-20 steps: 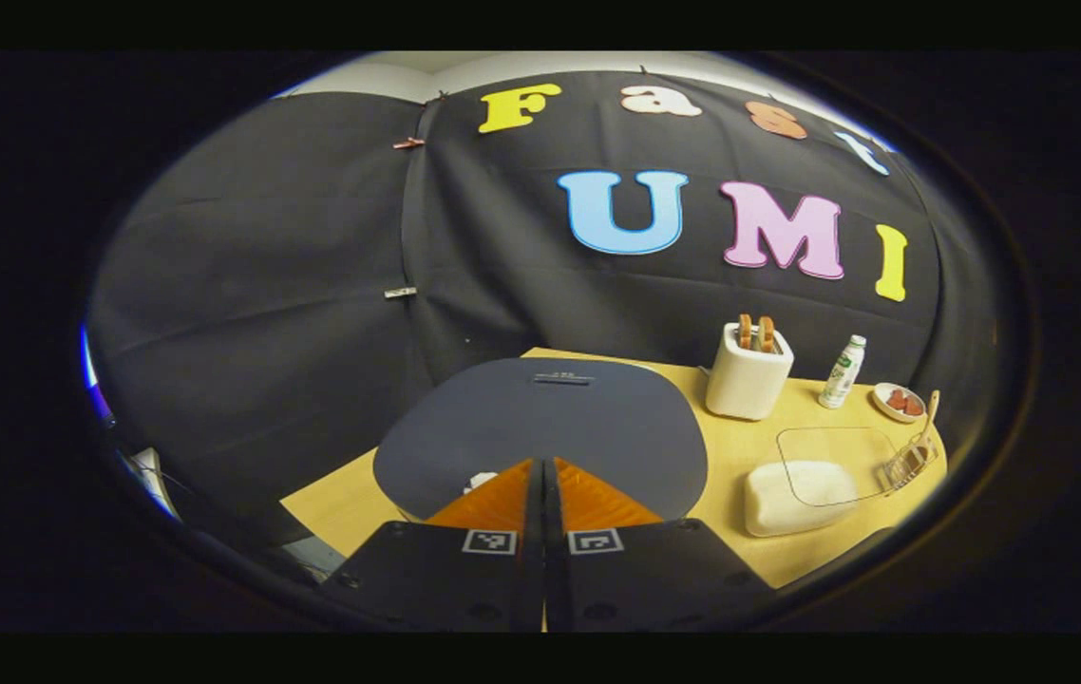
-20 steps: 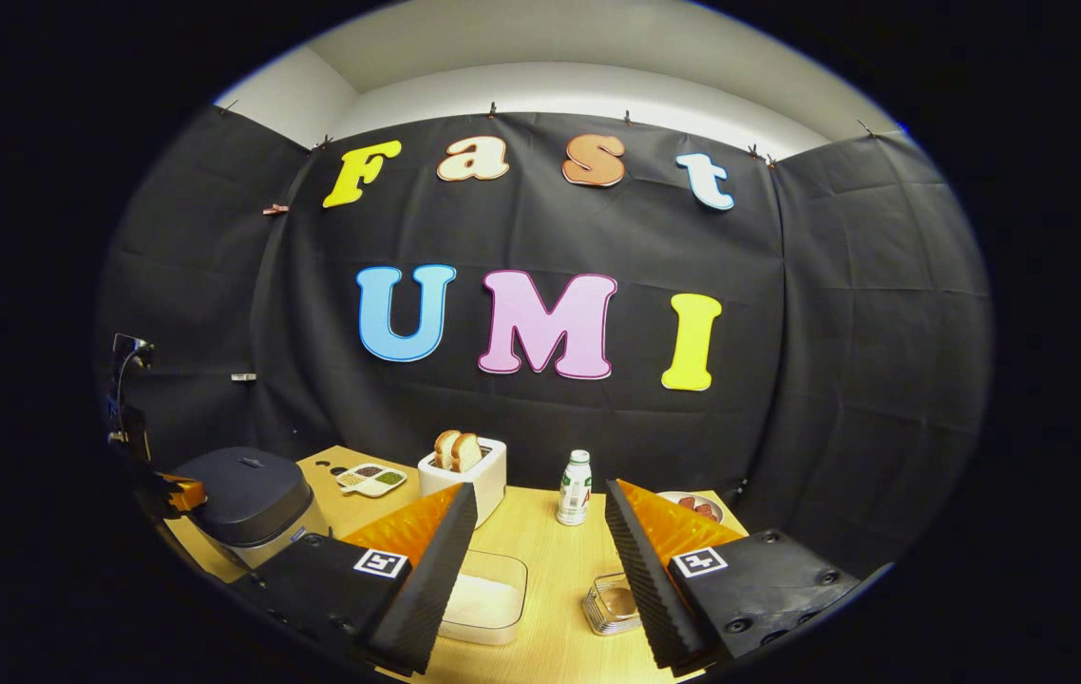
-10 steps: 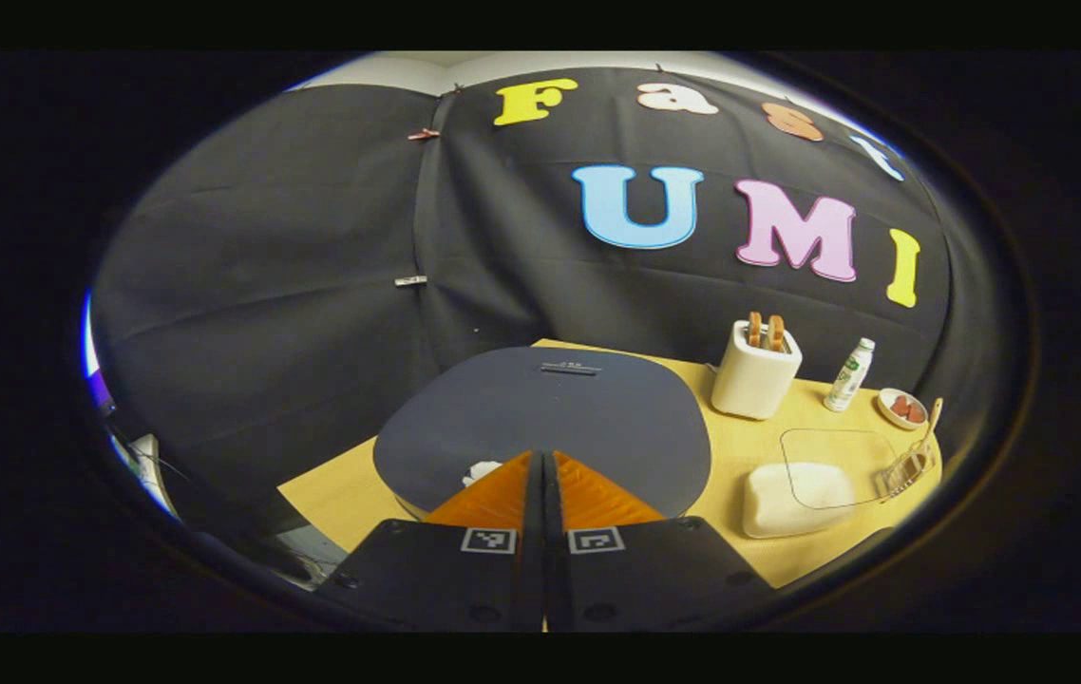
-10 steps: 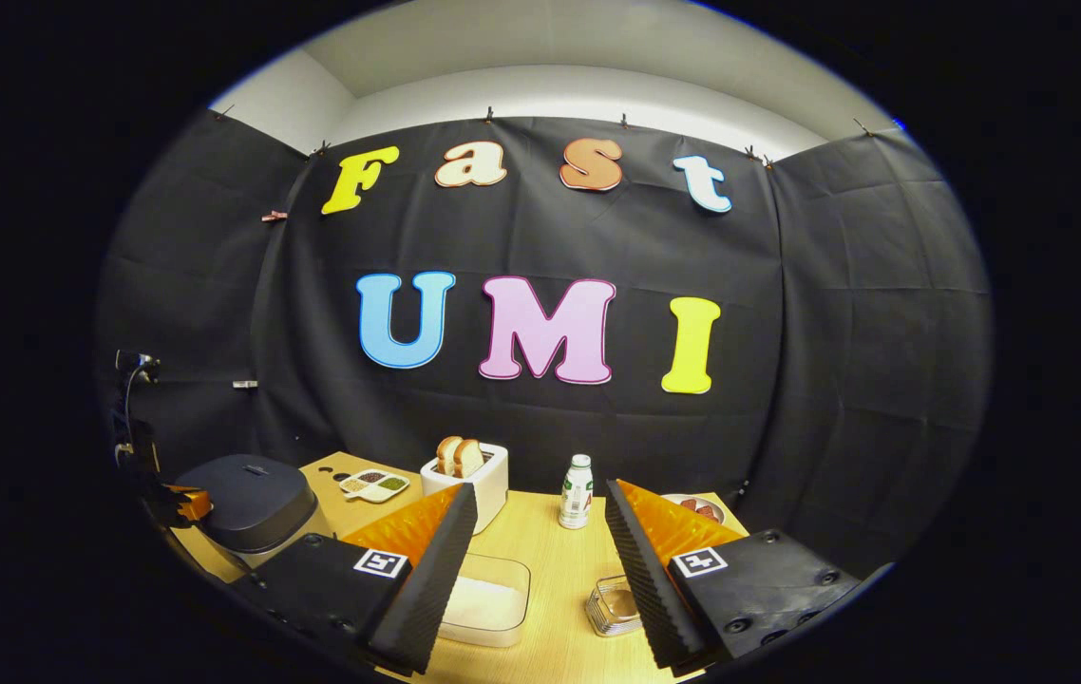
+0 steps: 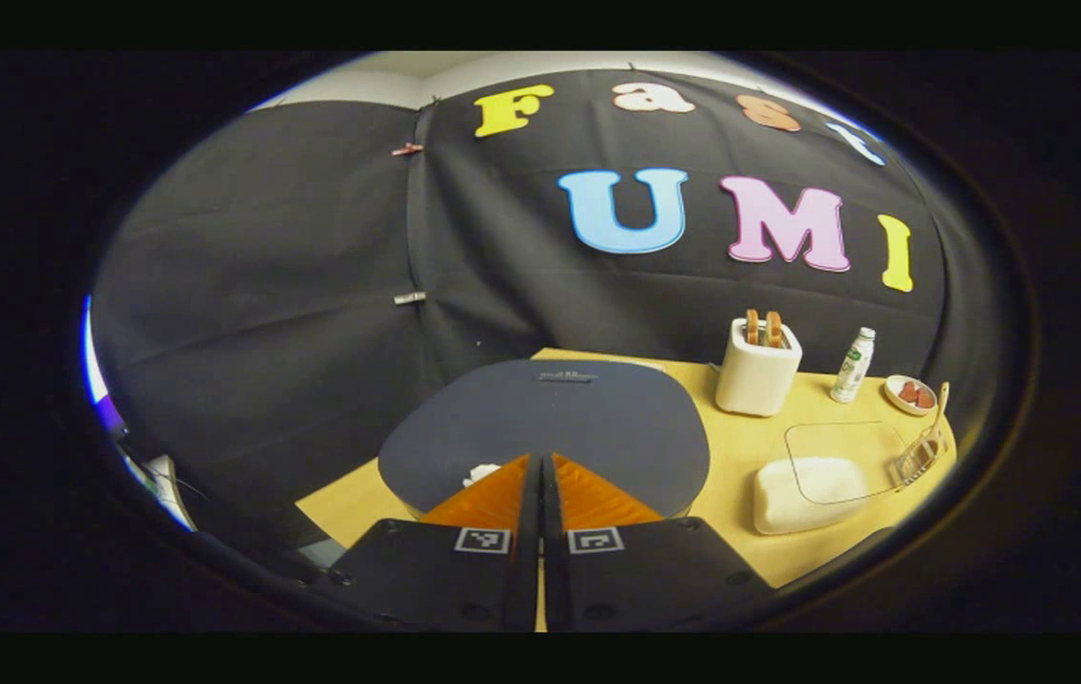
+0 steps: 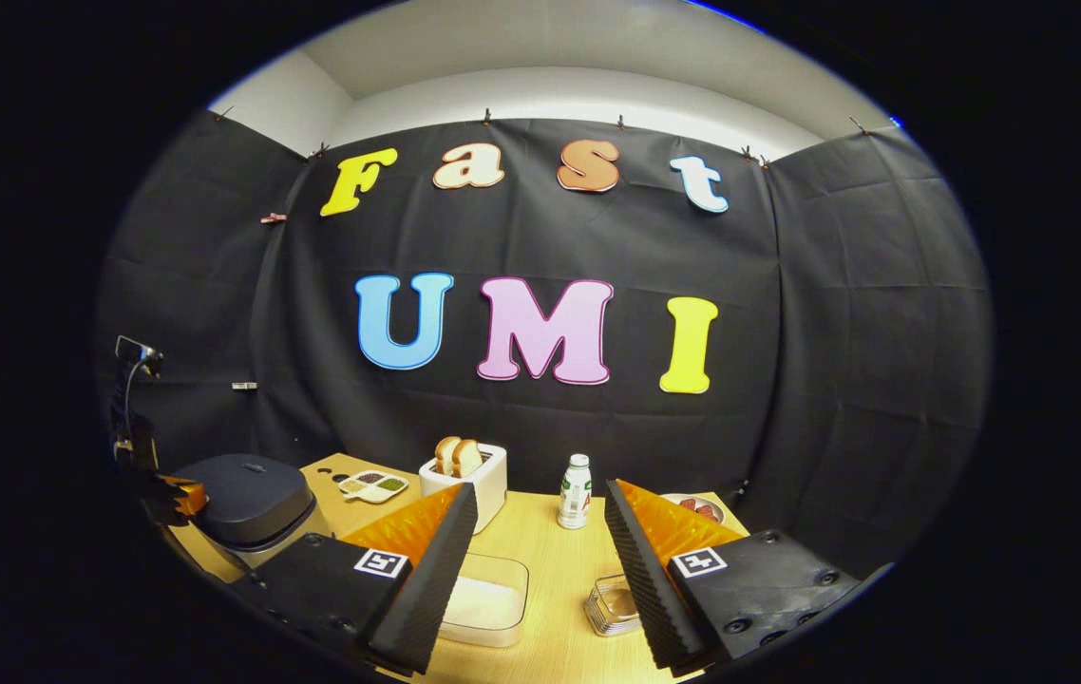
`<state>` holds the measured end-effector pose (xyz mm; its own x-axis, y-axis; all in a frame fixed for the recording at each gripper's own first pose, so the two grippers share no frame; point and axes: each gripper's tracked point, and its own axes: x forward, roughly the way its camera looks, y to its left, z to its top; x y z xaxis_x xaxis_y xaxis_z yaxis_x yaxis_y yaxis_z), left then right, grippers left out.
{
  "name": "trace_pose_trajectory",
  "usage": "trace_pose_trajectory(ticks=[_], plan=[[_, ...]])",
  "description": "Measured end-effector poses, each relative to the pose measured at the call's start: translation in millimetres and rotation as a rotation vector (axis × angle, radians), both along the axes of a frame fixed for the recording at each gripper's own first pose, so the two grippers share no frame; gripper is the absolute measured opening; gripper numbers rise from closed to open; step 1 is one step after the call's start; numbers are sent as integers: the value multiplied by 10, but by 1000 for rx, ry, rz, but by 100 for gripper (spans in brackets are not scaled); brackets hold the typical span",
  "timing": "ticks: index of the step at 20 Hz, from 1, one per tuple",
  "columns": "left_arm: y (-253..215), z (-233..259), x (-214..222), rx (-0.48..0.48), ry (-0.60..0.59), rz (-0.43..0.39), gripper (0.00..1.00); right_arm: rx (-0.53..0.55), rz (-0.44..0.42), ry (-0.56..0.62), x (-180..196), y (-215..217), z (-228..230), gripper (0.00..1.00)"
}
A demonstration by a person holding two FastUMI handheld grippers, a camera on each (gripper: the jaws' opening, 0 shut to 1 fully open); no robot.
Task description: Close the left gripper, press the button to open the rice cooker; take a wooden spoon from the chopstick holder with the right hand, scoop a spoonful of rice and pour it into the rice cooker, then put the wooden spoon back into the chopstick holder.
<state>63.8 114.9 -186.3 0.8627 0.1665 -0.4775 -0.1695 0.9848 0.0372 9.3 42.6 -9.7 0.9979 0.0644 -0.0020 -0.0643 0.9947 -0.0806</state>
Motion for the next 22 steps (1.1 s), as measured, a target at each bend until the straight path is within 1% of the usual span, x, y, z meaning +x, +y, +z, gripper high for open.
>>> trace_pose_trajectory(ticks=[2,4,8,10,11,12,13,14,17,18,19,22], plan=[[-2,223,55,23,-50,-4,10,8,-7,4,24,-29,0,85],[-24,388,92,20,-79,-5,12,7,-14,7,30,-69,-8,85],[-88,710,129,41,-139,-28,22,15,-26,16,53,-125,-48,85],[-127,904,123,73,-178,-43,30,18,-31,20,70,-148,-64,85],[-134,1039,119,92,-216,-44,37,24,-27,22,85,-159,-79,85],[-143,1162,86,107,-259,-41,40,32,-22,28,94,-153,-101,86],[-131,1291,76,118,-304,-32,40,37,-28,35,108,-183,-122,85],[-180,1327,62,118,-325,-31,40,38,-35,45,127,-218,-141,85],[-298,1372,49,120,-344,-47,45,34,-49,49,166,-281,-130,85],[-330,1413,28,120,-350,-52,52,33,-51,46,184,-290,-115,85],[-355,1451,12,121,-356,-53,48,28,-51,45,200,-311,-125,85],[-428,1508,-56,94,-368,-56,54,29,-52,44,250,-339,-137,85]])
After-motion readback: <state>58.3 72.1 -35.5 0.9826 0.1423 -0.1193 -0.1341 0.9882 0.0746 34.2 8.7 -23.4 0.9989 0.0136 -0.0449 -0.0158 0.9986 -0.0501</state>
